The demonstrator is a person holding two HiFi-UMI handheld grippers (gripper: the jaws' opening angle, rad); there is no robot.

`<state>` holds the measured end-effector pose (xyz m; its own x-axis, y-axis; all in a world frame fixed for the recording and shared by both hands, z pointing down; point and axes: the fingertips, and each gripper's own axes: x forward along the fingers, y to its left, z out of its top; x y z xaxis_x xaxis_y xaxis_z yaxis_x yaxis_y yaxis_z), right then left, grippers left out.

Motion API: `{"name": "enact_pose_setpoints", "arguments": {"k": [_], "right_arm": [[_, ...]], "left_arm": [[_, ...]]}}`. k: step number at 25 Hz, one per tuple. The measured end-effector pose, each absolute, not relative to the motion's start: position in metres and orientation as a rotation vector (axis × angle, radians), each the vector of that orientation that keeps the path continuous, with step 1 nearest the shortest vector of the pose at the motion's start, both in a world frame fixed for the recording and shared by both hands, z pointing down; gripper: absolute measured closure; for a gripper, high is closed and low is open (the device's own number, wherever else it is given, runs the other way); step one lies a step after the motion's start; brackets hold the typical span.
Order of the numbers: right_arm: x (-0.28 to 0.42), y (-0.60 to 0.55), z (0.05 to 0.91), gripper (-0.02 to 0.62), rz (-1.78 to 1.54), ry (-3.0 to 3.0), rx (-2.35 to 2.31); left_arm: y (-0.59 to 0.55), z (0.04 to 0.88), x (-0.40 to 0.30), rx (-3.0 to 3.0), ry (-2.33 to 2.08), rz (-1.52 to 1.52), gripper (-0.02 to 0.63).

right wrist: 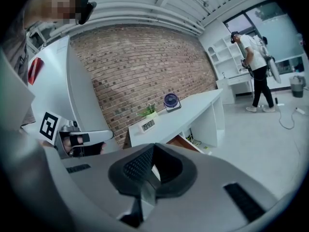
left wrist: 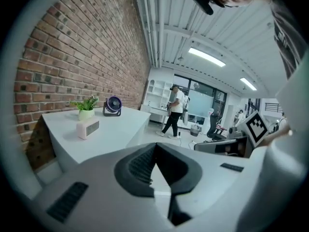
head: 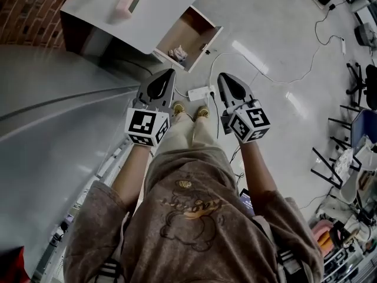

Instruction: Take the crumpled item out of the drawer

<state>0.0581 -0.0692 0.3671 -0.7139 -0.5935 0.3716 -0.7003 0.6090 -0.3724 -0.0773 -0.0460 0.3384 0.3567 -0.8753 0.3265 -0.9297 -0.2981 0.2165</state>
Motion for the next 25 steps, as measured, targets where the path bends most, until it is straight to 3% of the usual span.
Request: {"name": "enact_pose_setpoints", "arguments": {"k": [25], "right_arm": [[0.014, -0.133, 0.526, 0.597, 0.676, -2.634, 0.850]], "left_arm": [[-0.096, 0.501, -0.100, 2.141, -1.658, 0.180, 0.598]]}}
